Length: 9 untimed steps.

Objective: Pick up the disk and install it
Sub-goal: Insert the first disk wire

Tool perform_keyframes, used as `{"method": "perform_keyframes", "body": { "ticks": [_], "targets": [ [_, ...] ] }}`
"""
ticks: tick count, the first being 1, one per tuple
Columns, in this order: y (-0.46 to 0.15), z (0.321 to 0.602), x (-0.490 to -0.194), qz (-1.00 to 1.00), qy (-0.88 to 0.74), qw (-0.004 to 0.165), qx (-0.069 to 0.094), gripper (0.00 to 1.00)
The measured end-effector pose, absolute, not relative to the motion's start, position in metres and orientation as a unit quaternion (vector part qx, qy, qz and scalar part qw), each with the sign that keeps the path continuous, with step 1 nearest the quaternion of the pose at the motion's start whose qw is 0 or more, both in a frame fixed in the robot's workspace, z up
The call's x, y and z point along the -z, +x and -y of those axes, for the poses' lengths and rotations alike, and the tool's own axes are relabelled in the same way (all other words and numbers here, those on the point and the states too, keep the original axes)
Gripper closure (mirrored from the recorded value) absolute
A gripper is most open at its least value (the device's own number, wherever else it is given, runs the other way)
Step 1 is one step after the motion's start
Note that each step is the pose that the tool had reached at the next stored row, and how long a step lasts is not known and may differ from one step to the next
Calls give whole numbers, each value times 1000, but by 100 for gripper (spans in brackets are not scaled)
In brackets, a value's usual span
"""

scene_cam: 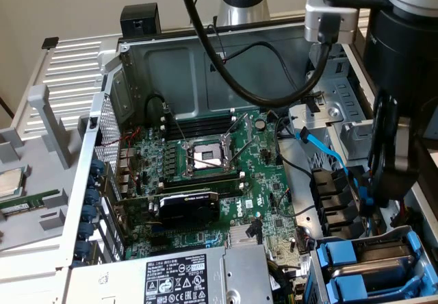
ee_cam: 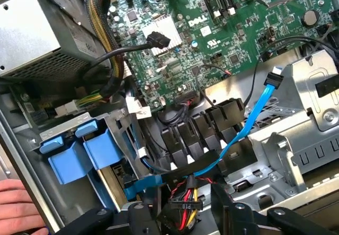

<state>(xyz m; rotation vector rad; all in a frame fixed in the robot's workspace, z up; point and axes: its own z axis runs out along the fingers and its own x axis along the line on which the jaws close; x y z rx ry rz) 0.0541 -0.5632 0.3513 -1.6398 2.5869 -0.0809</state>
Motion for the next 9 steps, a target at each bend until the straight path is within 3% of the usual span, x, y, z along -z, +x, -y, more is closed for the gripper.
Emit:
{"method": "perform_keyframes", "body": {
  "ticks": [4, 9],
  "targets": [
    [54, 563, -351, -844, -535, 39, 26, 65],
    [53, 556, -351, -844, -535, 39, 26, 65]
  ]
}}
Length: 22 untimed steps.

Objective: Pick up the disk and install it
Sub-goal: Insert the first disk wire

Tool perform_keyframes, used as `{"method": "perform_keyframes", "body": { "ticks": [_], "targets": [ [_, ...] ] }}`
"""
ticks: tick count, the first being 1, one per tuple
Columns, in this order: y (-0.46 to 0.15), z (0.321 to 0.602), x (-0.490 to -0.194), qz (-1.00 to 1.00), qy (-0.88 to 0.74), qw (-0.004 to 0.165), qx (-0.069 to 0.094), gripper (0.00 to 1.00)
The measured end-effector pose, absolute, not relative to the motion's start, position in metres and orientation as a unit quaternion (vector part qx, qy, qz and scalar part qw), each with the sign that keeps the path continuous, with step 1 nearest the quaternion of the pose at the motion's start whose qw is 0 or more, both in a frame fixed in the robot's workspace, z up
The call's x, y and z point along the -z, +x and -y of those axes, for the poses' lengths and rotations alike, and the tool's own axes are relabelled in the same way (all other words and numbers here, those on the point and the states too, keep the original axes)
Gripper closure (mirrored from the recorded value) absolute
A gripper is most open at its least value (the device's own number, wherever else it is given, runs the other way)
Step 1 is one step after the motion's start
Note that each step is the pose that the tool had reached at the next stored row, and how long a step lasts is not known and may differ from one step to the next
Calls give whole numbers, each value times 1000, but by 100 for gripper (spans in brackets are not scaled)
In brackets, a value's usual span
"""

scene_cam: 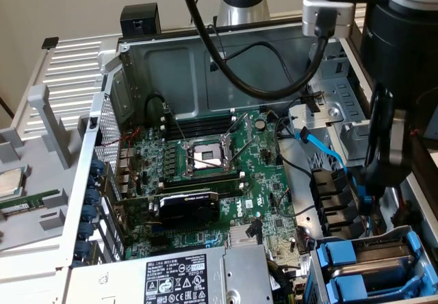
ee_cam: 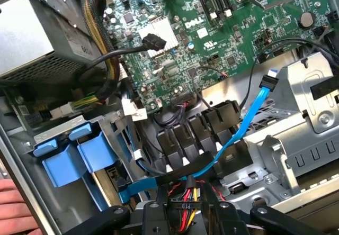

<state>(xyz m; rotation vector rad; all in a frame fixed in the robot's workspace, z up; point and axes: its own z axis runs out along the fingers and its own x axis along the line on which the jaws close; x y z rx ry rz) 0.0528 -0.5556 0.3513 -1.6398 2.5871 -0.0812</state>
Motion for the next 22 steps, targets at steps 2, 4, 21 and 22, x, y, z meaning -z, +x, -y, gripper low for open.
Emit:
{"method": "perform_keyframes", "body": {
  "ticks": [2, 4, 21, 22],
  "targets": [
    [51, 555, -351, -844, -535, 38, 27, 65],
    [49, 555, -353, -844, -534, 38, 28, 65],
    [47, 555, -367, -845, -530, 29, 62, 65],
    [47, 555, -367, -846, -529, 29, 65, 65]
  ]
}}
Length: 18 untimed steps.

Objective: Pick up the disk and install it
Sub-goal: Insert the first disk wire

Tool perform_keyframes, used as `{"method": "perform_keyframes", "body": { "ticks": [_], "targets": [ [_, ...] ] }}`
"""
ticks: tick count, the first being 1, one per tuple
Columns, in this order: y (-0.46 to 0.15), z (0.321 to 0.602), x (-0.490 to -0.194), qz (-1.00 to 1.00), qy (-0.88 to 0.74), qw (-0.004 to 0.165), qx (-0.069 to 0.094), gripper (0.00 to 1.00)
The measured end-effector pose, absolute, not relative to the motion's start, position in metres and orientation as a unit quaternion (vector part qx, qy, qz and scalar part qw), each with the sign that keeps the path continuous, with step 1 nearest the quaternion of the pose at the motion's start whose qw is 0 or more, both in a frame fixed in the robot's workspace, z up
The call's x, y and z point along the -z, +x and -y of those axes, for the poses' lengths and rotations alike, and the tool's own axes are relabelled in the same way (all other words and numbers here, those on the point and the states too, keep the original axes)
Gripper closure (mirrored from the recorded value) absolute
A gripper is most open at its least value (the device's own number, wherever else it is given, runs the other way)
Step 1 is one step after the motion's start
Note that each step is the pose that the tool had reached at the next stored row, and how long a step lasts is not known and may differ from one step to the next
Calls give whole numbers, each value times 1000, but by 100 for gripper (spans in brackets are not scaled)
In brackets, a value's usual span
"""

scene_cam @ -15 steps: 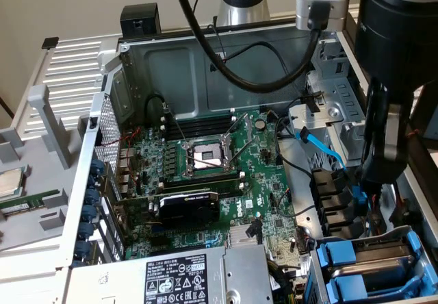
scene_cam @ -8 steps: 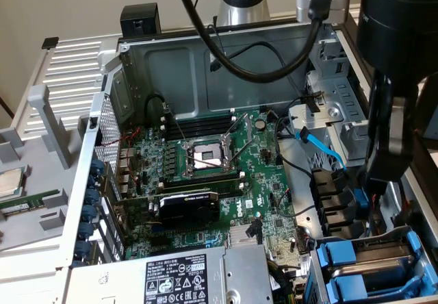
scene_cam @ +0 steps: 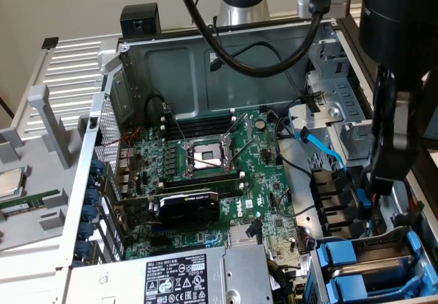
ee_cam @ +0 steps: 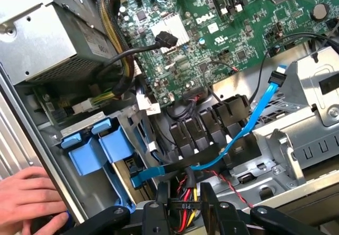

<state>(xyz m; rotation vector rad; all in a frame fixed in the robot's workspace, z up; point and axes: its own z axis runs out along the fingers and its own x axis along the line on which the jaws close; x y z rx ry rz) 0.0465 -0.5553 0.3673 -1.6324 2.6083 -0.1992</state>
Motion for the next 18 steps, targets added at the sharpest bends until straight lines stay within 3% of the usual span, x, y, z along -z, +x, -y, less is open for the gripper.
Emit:
{"method": "perform_keyframes", "body": {
  "ticks": [5, 12, 14, 15, 18],
  "targets": [
    [45, 555, -367, -846, -527, 29, 78, 65],
    [42, 555, -366, -846, -526, 30, 79, 65],
    [42, 555, -367, -846, -526, 30, 79, 64],
    [42, 555, -367, -846, -526, 30, 79, 57],
    [42, 555, -372, -846, -526, 30, 79, 57]
  ]
}}
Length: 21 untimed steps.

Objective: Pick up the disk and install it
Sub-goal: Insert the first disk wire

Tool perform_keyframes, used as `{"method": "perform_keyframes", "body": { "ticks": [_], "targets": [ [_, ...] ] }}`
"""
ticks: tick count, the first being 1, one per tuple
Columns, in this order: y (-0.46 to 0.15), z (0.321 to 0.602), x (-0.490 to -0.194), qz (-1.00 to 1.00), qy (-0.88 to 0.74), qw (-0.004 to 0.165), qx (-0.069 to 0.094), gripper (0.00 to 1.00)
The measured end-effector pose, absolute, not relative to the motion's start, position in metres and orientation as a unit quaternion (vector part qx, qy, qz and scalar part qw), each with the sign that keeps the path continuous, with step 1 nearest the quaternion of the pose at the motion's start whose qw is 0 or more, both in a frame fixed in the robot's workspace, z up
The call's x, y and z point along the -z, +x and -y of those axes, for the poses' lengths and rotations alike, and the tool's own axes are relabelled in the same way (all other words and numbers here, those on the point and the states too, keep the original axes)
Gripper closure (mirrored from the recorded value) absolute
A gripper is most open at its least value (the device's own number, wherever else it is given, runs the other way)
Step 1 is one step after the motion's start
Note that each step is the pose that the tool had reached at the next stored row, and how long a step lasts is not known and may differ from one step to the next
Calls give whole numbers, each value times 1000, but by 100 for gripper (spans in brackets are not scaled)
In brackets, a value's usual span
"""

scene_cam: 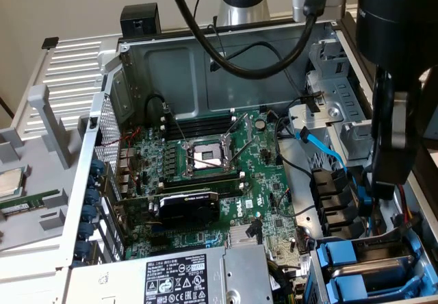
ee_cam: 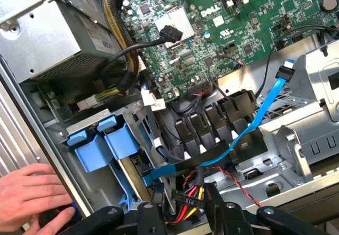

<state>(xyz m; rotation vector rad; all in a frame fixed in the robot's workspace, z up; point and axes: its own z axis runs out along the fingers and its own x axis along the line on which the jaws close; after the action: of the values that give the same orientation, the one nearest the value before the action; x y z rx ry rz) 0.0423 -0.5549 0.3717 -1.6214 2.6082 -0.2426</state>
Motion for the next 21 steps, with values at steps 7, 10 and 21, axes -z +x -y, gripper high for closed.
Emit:
{"method": "perform_keyframes", "body": {
  "ticks": [7, 10, 21],
  "targets": [
    [42, 559, -401, -846, -526, 31, 79, 57],
    [42, 565, -409, -846, -526, 31, 78, 57],
    [42, 569, -409, -847, -526, 35, 71, 57]
  ]
}}
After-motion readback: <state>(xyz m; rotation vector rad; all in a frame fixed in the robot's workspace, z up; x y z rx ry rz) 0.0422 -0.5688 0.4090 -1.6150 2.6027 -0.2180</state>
